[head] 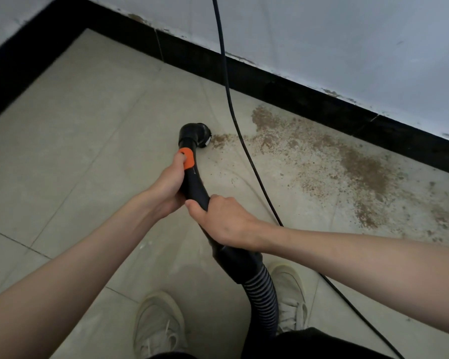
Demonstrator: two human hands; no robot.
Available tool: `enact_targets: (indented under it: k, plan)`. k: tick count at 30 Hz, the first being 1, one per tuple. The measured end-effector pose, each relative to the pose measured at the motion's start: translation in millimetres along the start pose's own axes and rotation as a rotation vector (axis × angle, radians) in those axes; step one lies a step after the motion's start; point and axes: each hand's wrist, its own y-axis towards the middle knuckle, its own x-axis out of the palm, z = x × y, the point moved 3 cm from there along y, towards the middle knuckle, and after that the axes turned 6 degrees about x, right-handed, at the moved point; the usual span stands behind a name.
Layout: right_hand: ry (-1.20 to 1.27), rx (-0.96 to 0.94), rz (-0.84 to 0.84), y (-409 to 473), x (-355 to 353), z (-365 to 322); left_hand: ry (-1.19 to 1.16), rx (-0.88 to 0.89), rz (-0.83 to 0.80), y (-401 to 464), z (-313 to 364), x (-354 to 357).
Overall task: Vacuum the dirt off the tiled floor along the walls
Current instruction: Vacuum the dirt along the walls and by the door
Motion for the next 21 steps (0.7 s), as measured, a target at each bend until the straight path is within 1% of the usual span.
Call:
enact_targets:
  k: [10,16,21]
  plan:
    - [0.088,0.117,0.087,-4.6,-16.0,35.7,0.131,0.011,-0.117,4.6,-3.6,50.1]
    - [0.186,0.113,0.109,-4.0,-22.9,45.8,0.141,0.003,-0.153,8.4,-2.4,66.5]
    - [0.208,0.106,0.109,-4.2,-23.5,47.6,0.148,-0.006,-0.158,10.2,-2.2,68.9]
